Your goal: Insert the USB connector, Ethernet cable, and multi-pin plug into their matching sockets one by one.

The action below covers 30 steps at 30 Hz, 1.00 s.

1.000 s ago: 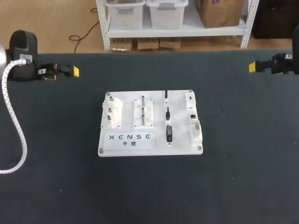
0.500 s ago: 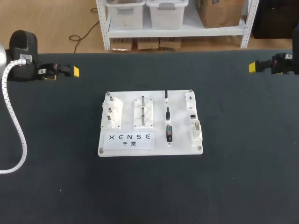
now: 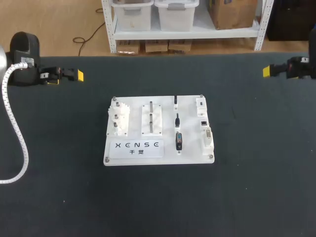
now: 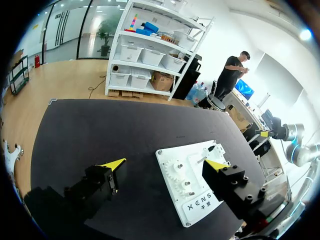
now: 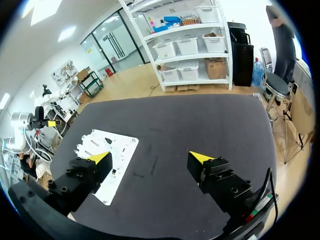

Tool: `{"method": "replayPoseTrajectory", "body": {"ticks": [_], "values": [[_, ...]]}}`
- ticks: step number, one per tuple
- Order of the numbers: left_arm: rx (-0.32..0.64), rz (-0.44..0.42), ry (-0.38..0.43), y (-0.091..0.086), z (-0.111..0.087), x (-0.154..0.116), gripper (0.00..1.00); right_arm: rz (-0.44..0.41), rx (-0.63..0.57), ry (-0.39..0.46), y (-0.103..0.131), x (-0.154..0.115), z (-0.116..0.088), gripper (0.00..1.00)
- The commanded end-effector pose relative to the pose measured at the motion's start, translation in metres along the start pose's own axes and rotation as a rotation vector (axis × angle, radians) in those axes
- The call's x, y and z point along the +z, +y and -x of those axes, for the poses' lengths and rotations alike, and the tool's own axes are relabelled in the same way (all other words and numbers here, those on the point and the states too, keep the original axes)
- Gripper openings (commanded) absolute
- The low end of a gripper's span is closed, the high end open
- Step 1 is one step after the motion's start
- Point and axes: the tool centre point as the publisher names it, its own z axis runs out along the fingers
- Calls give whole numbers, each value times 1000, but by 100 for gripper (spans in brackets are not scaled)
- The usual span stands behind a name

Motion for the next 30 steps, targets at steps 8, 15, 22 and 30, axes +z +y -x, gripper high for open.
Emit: {"method": "replayPoseTrajectory", "body": {"ticks": [8,15,22,30], "values": [[0,0,0,0,0,0,100,-222,-107,104,91,37,54,100],[0,0,0,0,0,0,100,-362,-130,232,141,89,42,100],[0,0,0,0,0,0,100,-442,-89,387,158,139,12,100],[0,0,0,0,0,0,100,-523,-98,437,161,169,-14,100]]}}
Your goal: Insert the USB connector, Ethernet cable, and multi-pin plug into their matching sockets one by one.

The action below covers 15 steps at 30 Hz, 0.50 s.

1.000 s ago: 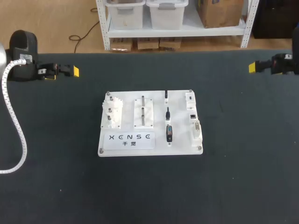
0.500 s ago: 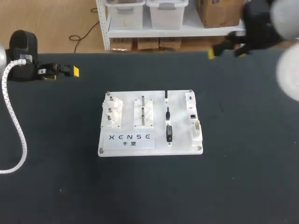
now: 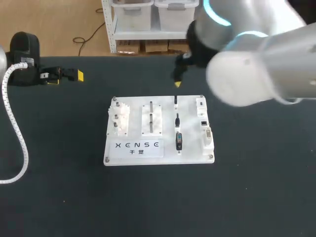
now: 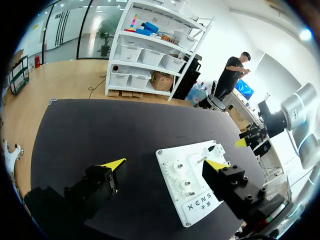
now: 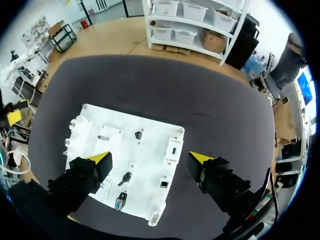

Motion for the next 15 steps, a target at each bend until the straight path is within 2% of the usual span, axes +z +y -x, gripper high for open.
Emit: {"method": "replayPoseTrajectory", "body": {"ticks": [1,3,5,7,15], "values": [[0,0,0,0,0,0,100,-185,19,17,10,25,4,100],[0,0,0,0,0,0,100,-194,30,30,13,32,2,100],[0,0,0,0,0,0,100,-189,59,4,13,35,2,100],[0,0,0,0,0,0,100,-122,71,-42,13,32,3,100],[0,0,0,0,0,0,100,-122,71,-42,13,32,3,100]]}}
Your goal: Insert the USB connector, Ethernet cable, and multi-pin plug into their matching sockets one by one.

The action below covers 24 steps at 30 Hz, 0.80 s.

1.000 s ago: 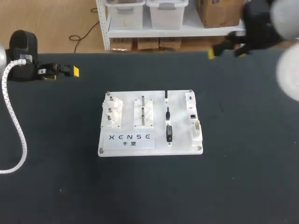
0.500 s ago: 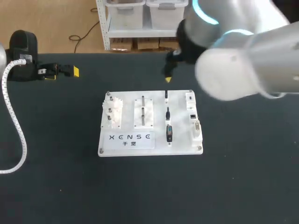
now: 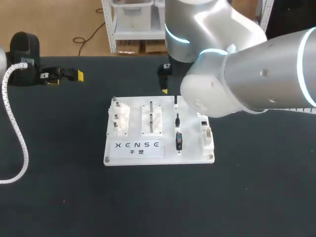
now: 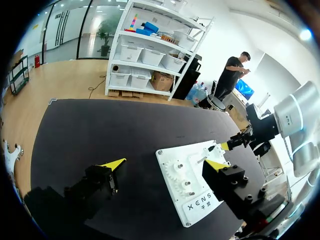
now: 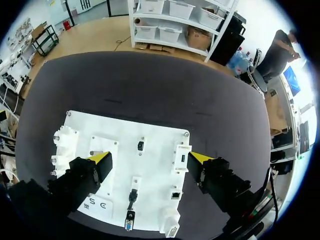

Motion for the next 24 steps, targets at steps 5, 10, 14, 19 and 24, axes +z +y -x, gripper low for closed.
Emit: {"method": "replayPoseTrajectory", "body": {"ticks": [5,10,14,19,24], "values": [[0,0,0,0,0,0,100,7,1,-26,-4,-3,-7,100],[0,0,0,0,0,0,100,27,32,3,-3,2,-7,100],[0,0,0,0,0,0,100,32,76,54,4,14,-4,100],[0,0,0,0,0,0,100,28,90,74,12,25,0,100],[0,0,0,0,0,0,100,18,115,120,15,37,1,100]]}}
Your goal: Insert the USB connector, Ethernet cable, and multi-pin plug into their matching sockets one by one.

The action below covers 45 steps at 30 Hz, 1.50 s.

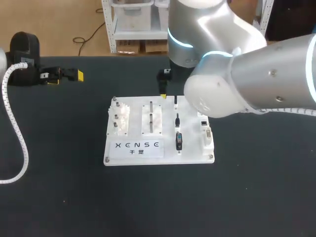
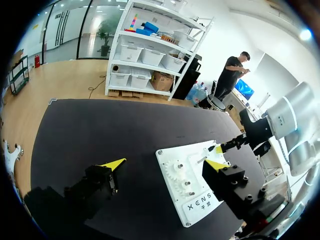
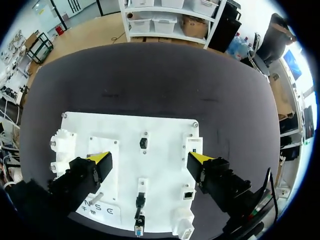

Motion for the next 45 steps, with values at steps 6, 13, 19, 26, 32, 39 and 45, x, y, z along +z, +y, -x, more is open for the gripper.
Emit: {"method": "replayPoseTrajectory", "body": {"ticks": [6,13,19,26,32,39,45], "values": [[0,0,0,0,0,0,100,-35,57,95,6,18,10,100],[0,0,0,0,0,0,100,-24,77,113,3,20,9,46],[0,0,0,0,0,0,100,-24,87,125,1,24,8,44],[0,0,0,0,0,0,100,-29,83,137,1,28,7,38],[0,0,0,0,0,0,100,-28,74,145,2,31,5,30],[0,0,0,0,0,0,100,-23,71,141,2,31,3,0],[0,0,0,0,0,0,100,10,53,96,4,22,2,0]]}}
